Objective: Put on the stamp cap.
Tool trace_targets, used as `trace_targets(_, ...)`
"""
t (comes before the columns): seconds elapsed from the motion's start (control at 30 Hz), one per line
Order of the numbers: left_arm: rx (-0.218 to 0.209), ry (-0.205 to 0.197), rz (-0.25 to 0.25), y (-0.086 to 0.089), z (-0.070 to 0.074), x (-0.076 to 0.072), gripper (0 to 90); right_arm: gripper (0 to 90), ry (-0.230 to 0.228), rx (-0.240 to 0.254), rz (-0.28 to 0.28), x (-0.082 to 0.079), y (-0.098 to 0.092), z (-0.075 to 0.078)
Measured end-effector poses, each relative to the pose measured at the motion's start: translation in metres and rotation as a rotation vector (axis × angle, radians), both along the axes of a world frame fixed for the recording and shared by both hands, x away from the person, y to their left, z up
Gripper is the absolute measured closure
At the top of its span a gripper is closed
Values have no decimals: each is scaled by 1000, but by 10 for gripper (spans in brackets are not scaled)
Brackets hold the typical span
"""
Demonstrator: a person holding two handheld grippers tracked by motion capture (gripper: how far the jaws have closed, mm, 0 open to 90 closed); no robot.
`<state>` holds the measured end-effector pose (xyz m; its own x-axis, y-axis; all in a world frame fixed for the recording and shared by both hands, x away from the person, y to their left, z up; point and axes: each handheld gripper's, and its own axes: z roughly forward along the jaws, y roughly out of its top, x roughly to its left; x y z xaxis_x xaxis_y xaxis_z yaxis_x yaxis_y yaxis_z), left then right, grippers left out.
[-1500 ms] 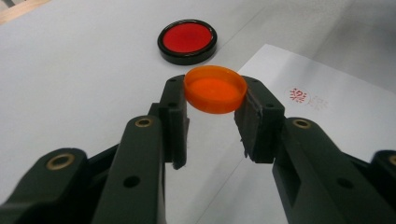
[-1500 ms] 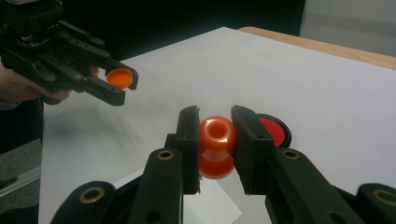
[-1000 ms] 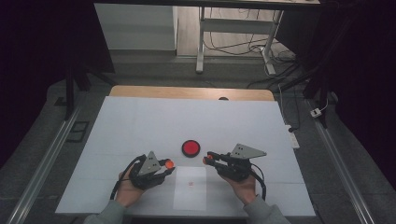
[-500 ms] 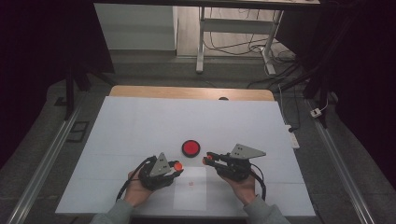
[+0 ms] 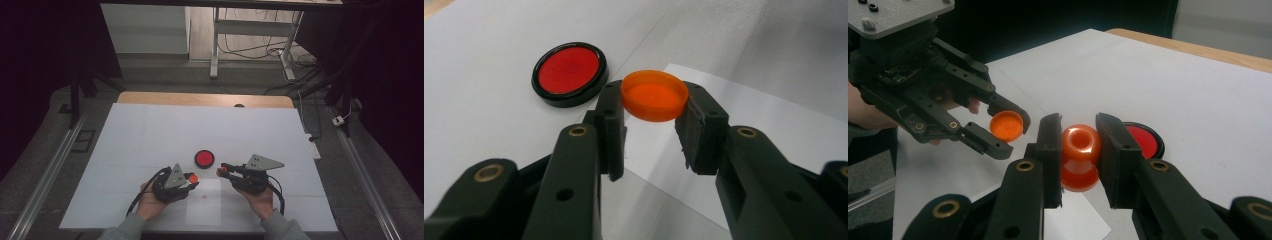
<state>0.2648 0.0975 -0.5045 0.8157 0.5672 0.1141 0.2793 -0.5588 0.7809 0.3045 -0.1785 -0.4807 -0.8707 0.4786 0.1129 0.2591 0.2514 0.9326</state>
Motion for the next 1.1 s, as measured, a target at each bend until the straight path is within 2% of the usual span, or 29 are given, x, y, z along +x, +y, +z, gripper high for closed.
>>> trace_targets(0.33,2,4,-23,-15,-1,5,645,720,1,-4,0,0,0,-1)
trace_targets(1.1,2,11,-36,-23,-3,6,645,720,3,-7,13,-1,4,-2)
